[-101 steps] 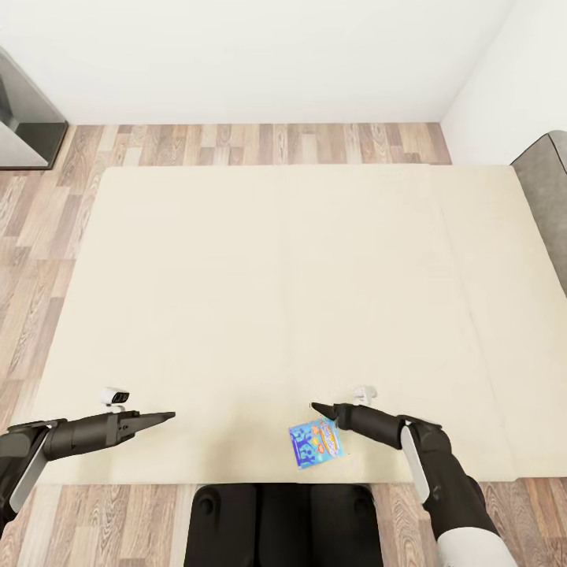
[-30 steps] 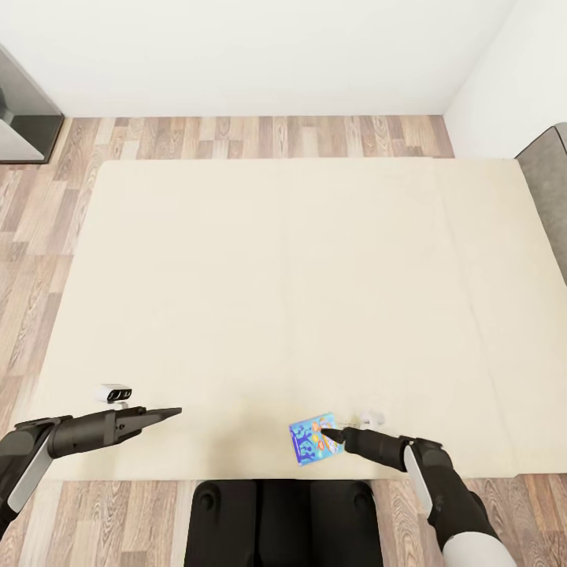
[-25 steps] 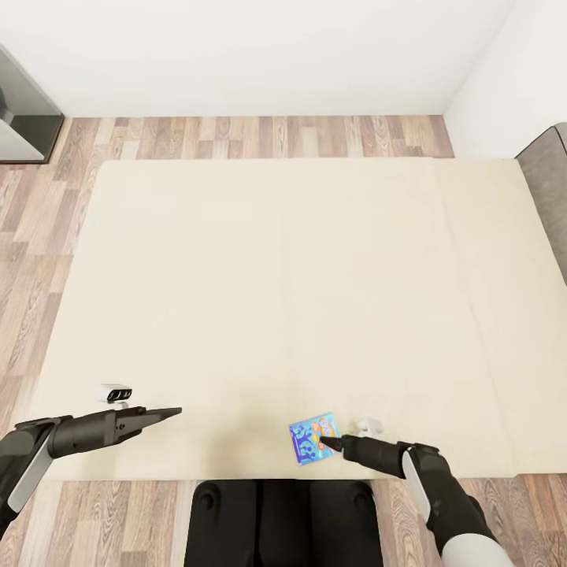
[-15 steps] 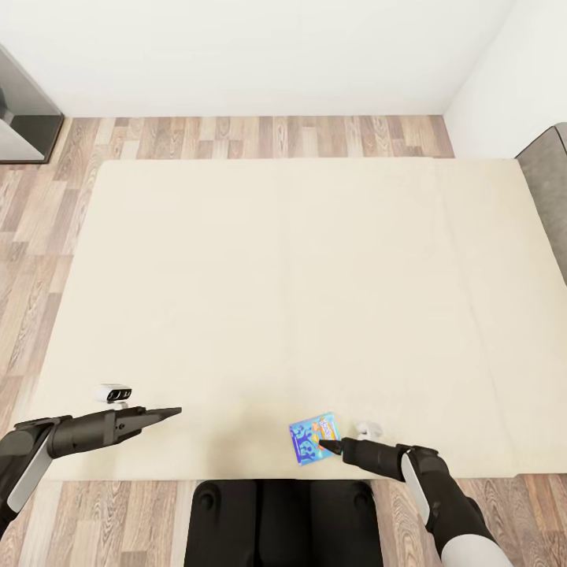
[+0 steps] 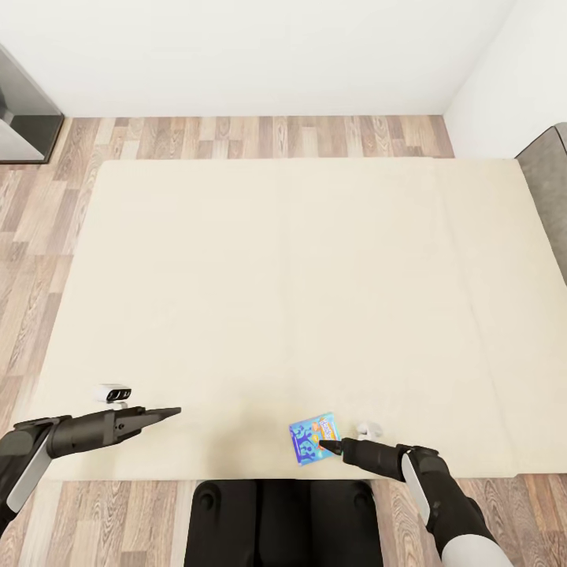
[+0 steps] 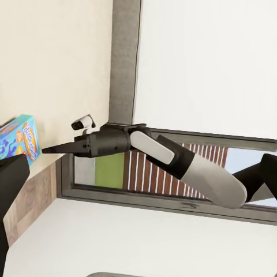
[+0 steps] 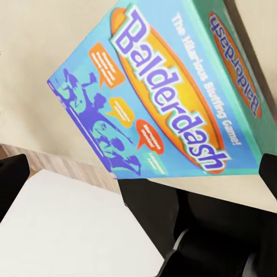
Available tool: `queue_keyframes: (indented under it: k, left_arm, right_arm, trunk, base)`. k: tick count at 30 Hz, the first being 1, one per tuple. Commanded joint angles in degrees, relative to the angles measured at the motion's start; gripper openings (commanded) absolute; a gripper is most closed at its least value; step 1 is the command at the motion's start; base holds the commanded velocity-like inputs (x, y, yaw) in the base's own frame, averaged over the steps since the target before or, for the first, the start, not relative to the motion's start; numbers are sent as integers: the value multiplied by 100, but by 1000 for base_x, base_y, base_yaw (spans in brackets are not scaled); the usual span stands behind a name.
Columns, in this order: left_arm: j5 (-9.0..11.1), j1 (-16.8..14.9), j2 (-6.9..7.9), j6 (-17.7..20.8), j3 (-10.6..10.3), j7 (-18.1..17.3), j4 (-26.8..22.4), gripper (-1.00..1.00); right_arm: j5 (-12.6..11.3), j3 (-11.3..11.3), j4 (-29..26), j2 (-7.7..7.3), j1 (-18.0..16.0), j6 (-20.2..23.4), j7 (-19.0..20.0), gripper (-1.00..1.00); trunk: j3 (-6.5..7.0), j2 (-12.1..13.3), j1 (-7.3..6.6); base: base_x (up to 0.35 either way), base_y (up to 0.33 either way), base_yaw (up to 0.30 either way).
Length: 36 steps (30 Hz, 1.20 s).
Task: Put all the toys in the child's room - the three board games (two on the bed and one on the table), the two jigsaw puzzles on the table, and the tennis ball on the table - inside the toy box on the table in the child's room.
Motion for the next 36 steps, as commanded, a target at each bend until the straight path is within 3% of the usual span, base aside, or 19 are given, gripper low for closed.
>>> queue_keyframes:
  k: [1, 23, 36]
  left_arm:
    - [2, -1, 4, 61, -3, -19, -1, 100]
    - [2, -1, 18, 61, -2, -19, -1, 100]
    - [2, -1, 16, 61, -2, -19, -1, 100]
  right_arm:
    - [2, -27, -6, 7, -2, 45, 25, 100]
    - [-34, -122, -23, -9, -71, 40, 56, 100]
    - [-25, -113, 444, -261, -318, 44, 1, 100]
  trunk:
    - [-6, -9, 3]
    - [-6, -9, 3]
    - [-6, -9, 3]
  base:
    - [0, 0, 0]
    - [0, 0, 0]
    - [0, 0, 0]
